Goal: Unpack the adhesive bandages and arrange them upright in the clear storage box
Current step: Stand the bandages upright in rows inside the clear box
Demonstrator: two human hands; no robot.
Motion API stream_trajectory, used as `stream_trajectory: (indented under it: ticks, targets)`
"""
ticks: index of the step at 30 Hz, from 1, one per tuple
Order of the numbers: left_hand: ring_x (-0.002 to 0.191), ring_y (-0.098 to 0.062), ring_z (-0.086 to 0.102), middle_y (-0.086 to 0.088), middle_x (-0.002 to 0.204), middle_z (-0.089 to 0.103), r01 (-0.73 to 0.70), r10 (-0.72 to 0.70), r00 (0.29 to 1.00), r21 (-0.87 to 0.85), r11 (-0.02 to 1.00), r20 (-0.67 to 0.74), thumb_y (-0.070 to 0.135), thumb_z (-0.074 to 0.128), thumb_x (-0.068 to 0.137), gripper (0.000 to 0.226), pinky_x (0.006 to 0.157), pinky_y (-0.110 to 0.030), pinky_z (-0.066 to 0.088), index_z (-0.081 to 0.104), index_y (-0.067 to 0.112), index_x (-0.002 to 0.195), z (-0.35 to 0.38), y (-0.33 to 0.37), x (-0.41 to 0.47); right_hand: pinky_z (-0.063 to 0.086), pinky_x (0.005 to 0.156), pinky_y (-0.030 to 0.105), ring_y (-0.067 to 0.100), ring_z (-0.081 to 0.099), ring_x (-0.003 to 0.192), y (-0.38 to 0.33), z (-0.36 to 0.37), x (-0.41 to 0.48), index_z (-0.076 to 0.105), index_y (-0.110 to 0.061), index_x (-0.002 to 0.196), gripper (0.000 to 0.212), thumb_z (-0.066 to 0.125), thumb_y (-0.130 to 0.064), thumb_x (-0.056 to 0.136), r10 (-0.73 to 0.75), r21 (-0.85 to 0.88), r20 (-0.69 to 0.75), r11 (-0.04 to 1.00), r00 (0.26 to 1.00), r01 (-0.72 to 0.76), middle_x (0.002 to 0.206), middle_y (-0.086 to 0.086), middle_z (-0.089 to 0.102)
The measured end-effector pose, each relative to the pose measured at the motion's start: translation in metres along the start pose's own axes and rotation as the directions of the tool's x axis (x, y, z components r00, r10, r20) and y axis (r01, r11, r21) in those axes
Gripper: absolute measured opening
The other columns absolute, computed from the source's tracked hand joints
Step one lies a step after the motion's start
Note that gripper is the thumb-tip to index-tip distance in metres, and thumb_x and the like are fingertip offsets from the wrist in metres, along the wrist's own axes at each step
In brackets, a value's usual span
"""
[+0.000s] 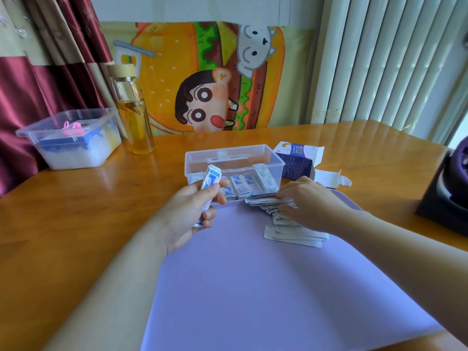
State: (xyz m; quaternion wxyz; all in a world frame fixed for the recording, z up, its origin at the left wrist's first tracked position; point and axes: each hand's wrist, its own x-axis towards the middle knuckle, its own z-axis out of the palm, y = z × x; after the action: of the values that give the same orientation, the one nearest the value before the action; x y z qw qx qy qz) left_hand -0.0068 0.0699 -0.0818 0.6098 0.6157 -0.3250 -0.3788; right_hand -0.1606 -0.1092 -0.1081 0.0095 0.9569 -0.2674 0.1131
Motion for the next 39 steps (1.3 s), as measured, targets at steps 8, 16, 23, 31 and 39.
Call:
stream_trajectory:
  ticks: [8, 16, 23, 31, 39]
  targets:
    - [0.046, -0.004, 0.028, 0.006, 0.068, 0.042, 0.032, -0.035, 0.999, -0.09, 0.995, -0.033, 0.031, 0.052, 0.094, 0.021, 0.043, -0.014, 0.025, 0.064, 0.016, 0.101, 0.001, -0.001, 0.003, 0.051, 0.071, 0.023, 0.011, 0.065, 0.075, -0.035, -0.041, -0.013, 0.075, -0.027, 0.093, 0.017, 0.062, -0.016, 0.088, 0.178, 0.704, -0.017, 0.701, 0.984, -0.115, 0.083, -0.009, 0.072]
    - [0.06, -0.009, 0.055, 0.004, 0.074, 0.071, 0.066, -0.067, 0.998, -0.256, 0.965, 0.004, 0.032, 0.055, 0.089, 0.021, 0.061, -0.022, 0.04, 0.07, 0.018, 0.092, 0.008, 0.002, -0.001, 0.053, 0.063, 0.015, 0.008, 0.063, 0.063, -0.094, -0.041, -0.018, 0.07, -0.011, 0.086, 0.021, 0.056, 0.005, 0.087, -0.089, 0.963, 0.269, 0.006, 0.959, -0.269, 0.077, 0.004, 0.068]
    - [0.051, -0.006, 0.037, 0.007, 0.05, 0.044, 0.133, -0.167, 0.986, -0.502, 0.855, -0.022, 0.022, 0.044, 0.097, 0.02, 0.049, -0.017, 0.034, 0.057, 0.017, 0.083, -0.002, 0.004, 0.007, 0.051, 0.082, 0.029, 0.014, 0.063, 0.099, -0.039, -0.031, 0.003, 0.067, -0.026, 0.108, 0.024, 0.064, -0.029, 0.085, 0.127, 0.23, -0.002, 0.965, 0.992, -0.123, 0.105, -0.01, 0.068]
    - [0.053, -0.008, 0.045, 0.004, 0.049, 0.039, 0.111, -0.138, 0.99, -0.624, 0.773, 0.005, 0.018, 0.047, 0.096, 0.018, 0.053, -0.019, 0.05, 0.061, 0.009, 0.089, -0.002, 0.007, 0.005, 0.039, 0.065, 0.027, 0.024, 0.058, 0.089, -0.022, -0.009, -0.001, 0.067, -0.033, 0.098, 0.015, 0.055, -0.035, 0.089, 0.022, -0.031, 0.078, 0.999, 0.997, -0.019, 0.091, -0.004, 0.065]
    - [0.04, -0.003, 0.036, 0.007, 0.053, 0.04, 0.101, -0.118, 0.993, -0.512, 0.853, 0.0, 0.017, 0.046, 0.096, 0.016, 0.043, -0.014, 0.038, 0.061, 0.014, 0.09, -0.003, 0.004, 0.006, 0.05, 0.071, 0.035, 0.022, 0.054, 0.079, -0.04, -0.02, -0.021, 0.065, -0.018, 0.089, 0.029, 0.046, -0.04, 0.094, -0.093, 0.046, 0.22, 0.995, 0.971, 0.085, 0.086, 0.001, 0.062]
